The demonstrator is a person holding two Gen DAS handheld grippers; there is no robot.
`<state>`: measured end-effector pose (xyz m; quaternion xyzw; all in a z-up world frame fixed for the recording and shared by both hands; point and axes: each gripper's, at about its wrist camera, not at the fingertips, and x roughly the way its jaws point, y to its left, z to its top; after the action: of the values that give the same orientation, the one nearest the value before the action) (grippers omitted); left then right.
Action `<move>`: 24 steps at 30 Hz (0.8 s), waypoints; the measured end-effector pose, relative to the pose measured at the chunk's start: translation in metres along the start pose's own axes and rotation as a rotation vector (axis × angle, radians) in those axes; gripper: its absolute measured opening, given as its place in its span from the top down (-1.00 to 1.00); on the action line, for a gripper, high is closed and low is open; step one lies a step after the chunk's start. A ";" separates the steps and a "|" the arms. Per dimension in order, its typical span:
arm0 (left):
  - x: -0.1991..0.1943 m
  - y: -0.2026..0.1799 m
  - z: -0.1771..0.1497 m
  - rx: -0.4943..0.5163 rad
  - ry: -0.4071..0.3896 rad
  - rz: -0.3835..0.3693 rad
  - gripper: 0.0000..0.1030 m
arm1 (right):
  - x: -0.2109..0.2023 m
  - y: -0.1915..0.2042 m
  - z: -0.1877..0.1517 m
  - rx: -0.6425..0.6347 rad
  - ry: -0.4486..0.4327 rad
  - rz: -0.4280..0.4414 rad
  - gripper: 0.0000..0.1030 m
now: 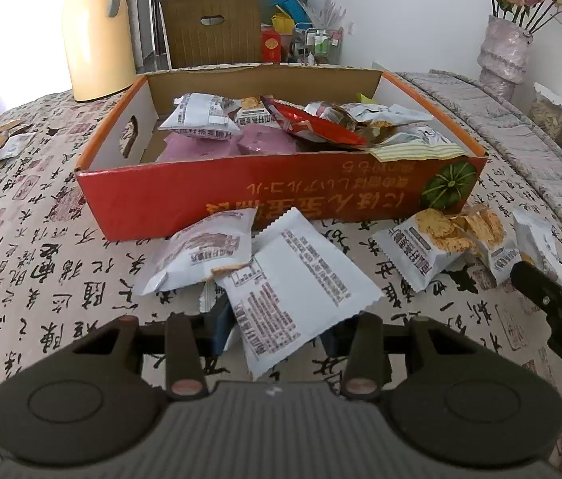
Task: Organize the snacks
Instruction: 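Grasp a white cracker packet with the right tool while the left tool grasps another packet, then carry both packets into the box and open both tools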
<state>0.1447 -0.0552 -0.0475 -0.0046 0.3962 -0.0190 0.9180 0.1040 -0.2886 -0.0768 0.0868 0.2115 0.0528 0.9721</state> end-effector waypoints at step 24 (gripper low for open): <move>-0.055 0.010 -0.013 0.041 -0.105 -0.075 0.64 | -0.001 0.001 -0.001 -0.001 -0.007 -0.013 -0.12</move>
<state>0.0975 -0.0433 -0.0163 -0.0017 0.3466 -0.0610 0.9360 0.1029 -0.2879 -0.0769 0.0852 0.2088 0.0462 0.9731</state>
